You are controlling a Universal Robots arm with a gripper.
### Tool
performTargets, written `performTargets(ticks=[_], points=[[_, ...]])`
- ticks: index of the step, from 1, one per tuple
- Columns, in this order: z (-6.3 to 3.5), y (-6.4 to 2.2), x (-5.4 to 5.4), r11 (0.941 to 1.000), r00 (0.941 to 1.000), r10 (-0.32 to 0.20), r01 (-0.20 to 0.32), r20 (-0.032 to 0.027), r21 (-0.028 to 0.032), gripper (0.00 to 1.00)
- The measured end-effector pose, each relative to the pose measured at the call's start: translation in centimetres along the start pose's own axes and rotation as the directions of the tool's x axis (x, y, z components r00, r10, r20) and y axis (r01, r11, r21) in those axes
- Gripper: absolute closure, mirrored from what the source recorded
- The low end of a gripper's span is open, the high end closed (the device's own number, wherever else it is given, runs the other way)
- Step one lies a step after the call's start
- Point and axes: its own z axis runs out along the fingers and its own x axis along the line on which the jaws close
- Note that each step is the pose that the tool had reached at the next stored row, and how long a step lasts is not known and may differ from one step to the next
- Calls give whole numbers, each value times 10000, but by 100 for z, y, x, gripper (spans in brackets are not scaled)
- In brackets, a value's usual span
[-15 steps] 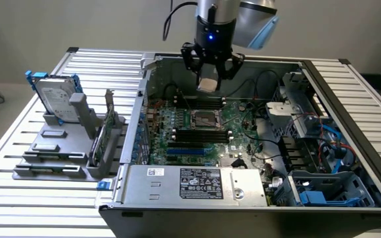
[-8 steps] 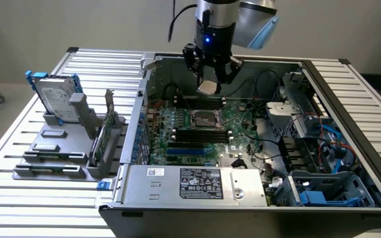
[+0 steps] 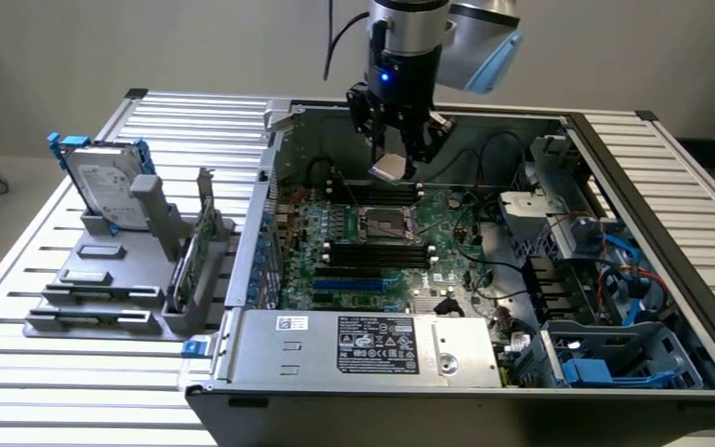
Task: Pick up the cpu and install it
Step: 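Place the cpu into insertion slot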
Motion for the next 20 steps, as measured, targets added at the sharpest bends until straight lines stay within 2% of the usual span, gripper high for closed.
performTargets(ticks=[5, 10, 15, 18, 20], points=[[-1, 0, 0, 9965, 9964, 840, -840, 76, -7, 45], [-2, 0, 0, 9854, 9853, 1700, -1700, 155, -19, 45], [-2, 0, 0, 9660, 9657, 2584, -2584, 236, -40, 45], [1, 0, 0, 9506, 9502, 3105, -3104, 283, -56, 45], [4, 0, 0, 9383, 9378, 3457, -3457, 315, -68, 45]])
